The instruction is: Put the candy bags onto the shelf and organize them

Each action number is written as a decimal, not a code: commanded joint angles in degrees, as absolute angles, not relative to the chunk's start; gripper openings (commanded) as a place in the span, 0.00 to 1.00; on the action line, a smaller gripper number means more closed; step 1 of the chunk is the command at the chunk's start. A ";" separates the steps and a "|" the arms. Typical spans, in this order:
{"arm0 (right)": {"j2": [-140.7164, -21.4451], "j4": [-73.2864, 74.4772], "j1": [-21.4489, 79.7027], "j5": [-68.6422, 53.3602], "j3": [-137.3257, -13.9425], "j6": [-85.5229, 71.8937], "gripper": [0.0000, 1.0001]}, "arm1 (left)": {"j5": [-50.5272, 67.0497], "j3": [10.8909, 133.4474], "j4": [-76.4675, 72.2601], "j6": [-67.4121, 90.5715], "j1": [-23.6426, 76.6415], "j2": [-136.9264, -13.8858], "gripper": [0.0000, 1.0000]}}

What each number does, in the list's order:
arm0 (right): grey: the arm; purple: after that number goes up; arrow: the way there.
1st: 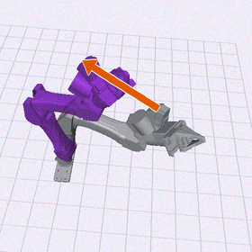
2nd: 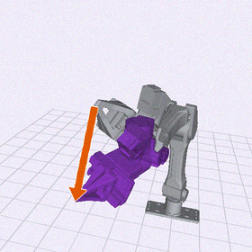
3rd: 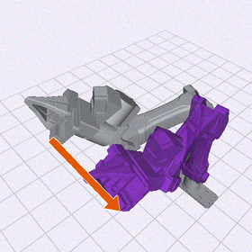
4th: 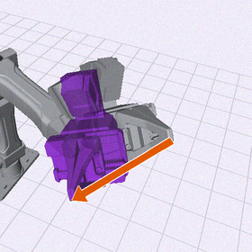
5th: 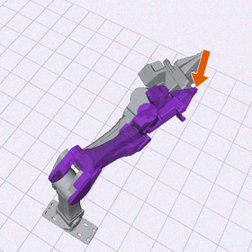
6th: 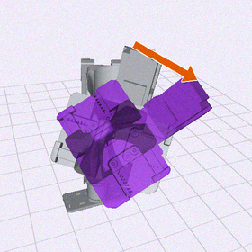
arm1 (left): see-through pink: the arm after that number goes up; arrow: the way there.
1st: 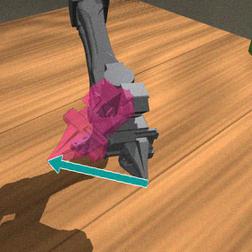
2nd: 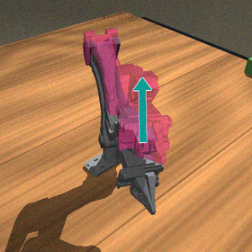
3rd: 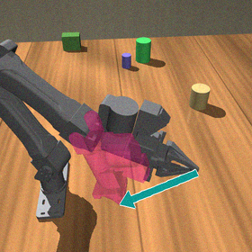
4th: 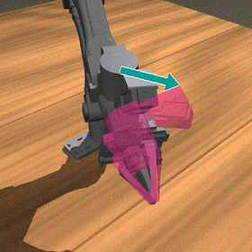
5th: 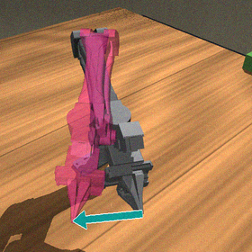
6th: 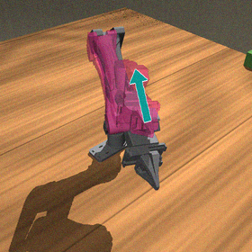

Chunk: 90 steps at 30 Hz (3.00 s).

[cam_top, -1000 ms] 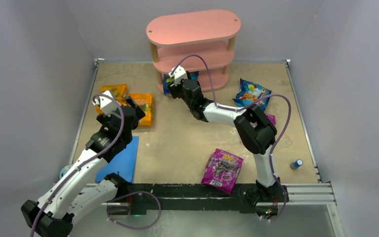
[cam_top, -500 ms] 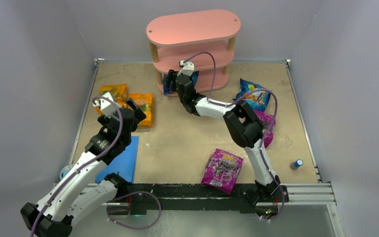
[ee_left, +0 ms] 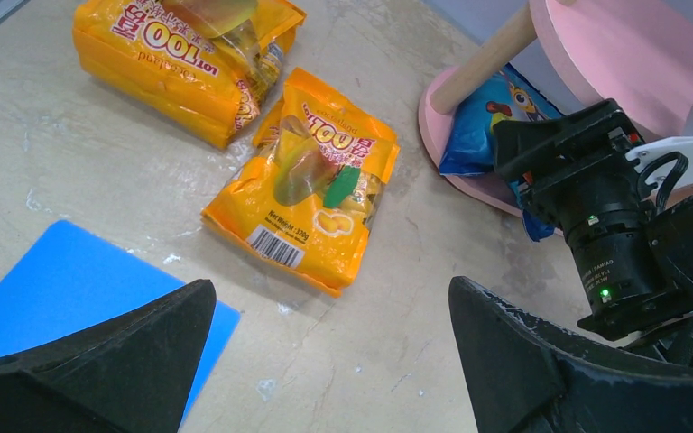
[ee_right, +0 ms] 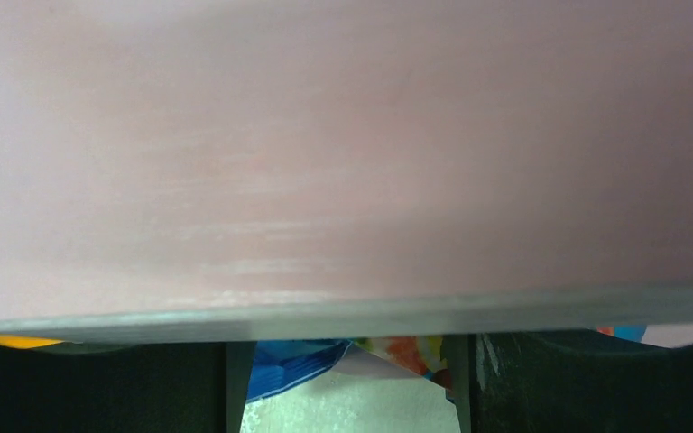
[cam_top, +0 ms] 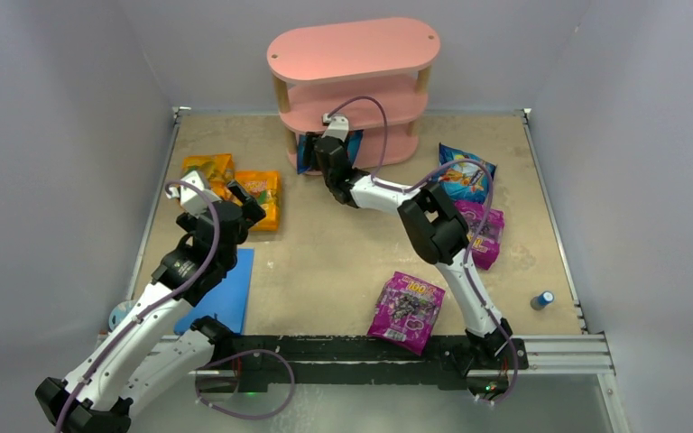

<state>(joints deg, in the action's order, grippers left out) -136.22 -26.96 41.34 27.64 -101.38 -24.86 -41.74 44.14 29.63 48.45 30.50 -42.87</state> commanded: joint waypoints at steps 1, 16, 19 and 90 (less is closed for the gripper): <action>-137.24 -11.85 40.70 24.48 -102.92 -24.66 0.70 | -41.66 44.06 28.57 48.23 30.28 -42.31 0.99; -136.09 -5.64 40.54 31.06 -101.55 -15.95 0.80 | -40.70 44.38 29.00 48.34 30.25 -41.78 0.99; -134.89 -6.95 40.44 31.74 -101.07 -13.37 0.92 | -40.37 44.51 29.24 48.47 30.28 -41.31 0.99; -110.53 -28.31 28.71 11.83 -75.33 -16.08 0.84 | -38.02 45.55 28.84 48.52 30.25 -43.24 0.99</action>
<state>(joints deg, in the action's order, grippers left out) -121.43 -29.98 28.86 3.73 -79.48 -19.79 -38.68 44.14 29.67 48.45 30.50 -43.70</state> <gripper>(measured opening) 0.764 0.993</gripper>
